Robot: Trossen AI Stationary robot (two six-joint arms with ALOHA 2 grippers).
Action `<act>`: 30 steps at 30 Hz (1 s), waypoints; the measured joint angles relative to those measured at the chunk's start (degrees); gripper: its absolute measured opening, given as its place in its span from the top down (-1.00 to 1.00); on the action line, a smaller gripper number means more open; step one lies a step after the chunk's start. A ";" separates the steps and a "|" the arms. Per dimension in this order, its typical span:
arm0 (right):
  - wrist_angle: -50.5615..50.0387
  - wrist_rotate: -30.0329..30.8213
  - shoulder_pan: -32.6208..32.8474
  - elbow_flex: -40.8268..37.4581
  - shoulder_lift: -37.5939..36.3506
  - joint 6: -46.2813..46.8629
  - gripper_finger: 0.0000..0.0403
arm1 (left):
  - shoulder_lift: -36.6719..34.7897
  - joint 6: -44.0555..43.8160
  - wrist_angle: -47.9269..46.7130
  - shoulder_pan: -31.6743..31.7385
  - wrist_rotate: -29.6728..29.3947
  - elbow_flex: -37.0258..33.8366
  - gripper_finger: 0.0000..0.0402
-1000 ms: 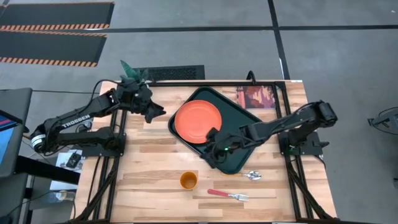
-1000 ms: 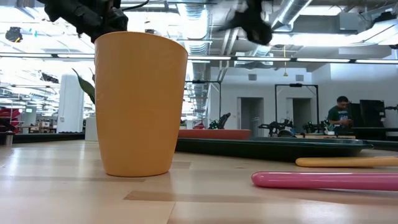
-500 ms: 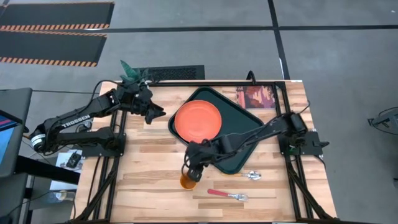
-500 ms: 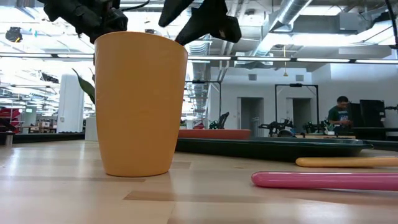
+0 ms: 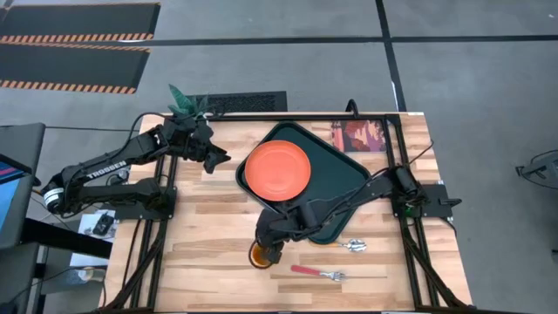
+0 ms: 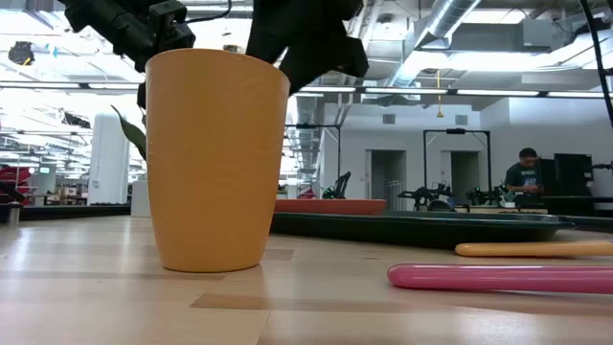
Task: Pick and place plate/cup/fork/spoon on tray
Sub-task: Put the yellow cup on the black tray above the orange plate
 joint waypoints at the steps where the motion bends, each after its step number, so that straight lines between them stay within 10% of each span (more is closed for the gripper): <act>1: 0.98 0.04 -0.16 0.06 -0.13 0.01 0.11 | 0.00 -0.05 -0.07 0.00 0.08 0.00 0.15; 24: 1.39 -1.56 1.65 0.02 5.55 0.09 0.11 | 0.00 -0.74 -1.07 0.02 -1.54 0.00 0.15; 30: 1.28 -1.39 1.82 0.03 5.47 0.64 0.43 | 0.00 -1.86 -1.07 0.02 -2.15 0.00 0.15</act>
